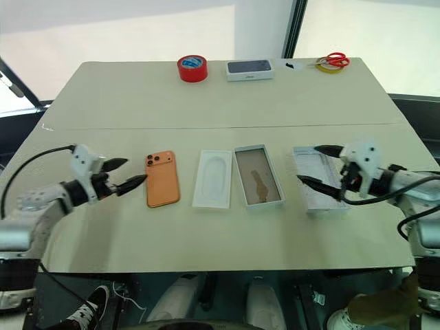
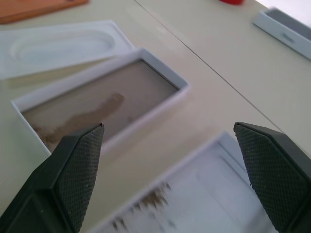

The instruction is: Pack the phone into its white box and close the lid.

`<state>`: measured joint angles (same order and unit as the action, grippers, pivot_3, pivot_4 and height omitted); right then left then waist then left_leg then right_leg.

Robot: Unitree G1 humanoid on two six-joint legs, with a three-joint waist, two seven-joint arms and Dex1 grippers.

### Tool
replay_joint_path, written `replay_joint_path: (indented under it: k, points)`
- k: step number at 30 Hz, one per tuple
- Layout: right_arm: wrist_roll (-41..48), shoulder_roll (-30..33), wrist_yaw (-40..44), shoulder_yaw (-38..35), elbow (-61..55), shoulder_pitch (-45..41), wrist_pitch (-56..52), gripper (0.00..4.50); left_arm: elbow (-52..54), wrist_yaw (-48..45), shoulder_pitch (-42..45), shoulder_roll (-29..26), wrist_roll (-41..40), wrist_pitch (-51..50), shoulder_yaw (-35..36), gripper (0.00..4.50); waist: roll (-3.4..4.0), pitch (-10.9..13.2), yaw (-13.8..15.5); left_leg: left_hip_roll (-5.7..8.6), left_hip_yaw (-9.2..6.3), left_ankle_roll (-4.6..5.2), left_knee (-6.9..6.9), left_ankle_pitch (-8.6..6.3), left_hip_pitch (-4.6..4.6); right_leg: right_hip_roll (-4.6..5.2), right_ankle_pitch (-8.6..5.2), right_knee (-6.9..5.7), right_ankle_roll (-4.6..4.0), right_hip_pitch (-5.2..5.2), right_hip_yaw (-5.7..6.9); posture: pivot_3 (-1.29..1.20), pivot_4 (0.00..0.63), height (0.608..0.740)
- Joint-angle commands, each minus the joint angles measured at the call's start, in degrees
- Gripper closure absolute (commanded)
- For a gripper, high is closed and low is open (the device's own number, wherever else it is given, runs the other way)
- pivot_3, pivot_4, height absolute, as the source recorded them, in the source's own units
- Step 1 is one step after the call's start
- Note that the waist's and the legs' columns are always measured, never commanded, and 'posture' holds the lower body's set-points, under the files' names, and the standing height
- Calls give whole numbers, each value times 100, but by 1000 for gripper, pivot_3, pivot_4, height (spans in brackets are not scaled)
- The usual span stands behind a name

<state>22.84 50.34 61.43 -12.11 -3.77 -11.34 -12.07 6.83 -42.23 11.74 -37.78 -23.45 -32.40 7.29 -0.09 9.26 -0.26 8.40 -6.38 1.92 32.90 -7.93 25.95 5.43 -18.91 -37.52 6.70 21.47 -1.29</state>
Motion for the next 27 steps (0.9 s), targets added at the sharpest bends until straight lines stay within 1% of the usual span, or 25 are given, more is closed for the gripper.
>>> replay_joint_path:
  k: [1,4,6,7,11,13,16,20,27]
  points:
    - [-3,-169,52,213,16,-335,126,34,350,474,629,654,-832,-1353,-63,51,-4,3,70,2,0,1,1,0,1,0,9,0,16,0,1,0,150,736]
    - [-93,-258,61,297,374,-604,262,34,618,545,926,883,-981,-2152,-494,51,-14,8,98,3,-3,1,16,0,2,-2,14,-3,23,-3,5,0,150,736]
    - [-107,-286,105,338,415,-637,339,34,631,777,1126,1109,-1113,-2492,-498,51,-14,9,98,3,-3,1,18,1,0,-3,14,-4,24,-7,5,0,150,736]
    - [-130,-306,121,360,438,-625,395,34,491,982,1274,1341,-1261,-2769,-371,51,-14,9,99,2,-3,1,18,1,0,-3,15,-3,24,-7,6,0,150,736]
    - [-210,-340,151,387,565,-589,574,34,170,1105,1486,1593,-1172,-2981,-586,51,-15,9,85,2,-7,-1,22,3,0,-4,15,-6,25,-8,11,0,150,736]
    - [-231,-338,153,383,585,-571,625,34,-112,1267,1628,1884,-1392,-3214,-311,51,-17,10,85,2,-5,-1,22,4,-4,-5,15,-7,25,-10,8,0,150,736]
    - [-256,-355,125,380,596,-552,674,34,-408,1452,1817,2148,-1402,-3410,-258,51,-17,10,93,2,-7,-2,27,5,-4,-6,15,-12,26,-11,11,0,150,736]
    - [-256,-348,106,337,569,-496,703,34,-471,1409,1863,2210,-1451,-3533,-328,51,-18,9,94,2,-7,-4,34,6,-5,-5,15,-19,25,-13,11,0,150,736]
    - [-245,-359,40,313,493,-402,713,34,-620,1562,1686,2507,-1523,-3630,-129,51,-19,9,102,2,-7,-4,36,6,-8,-5,15,-19,25,-17,12,0,150,736]
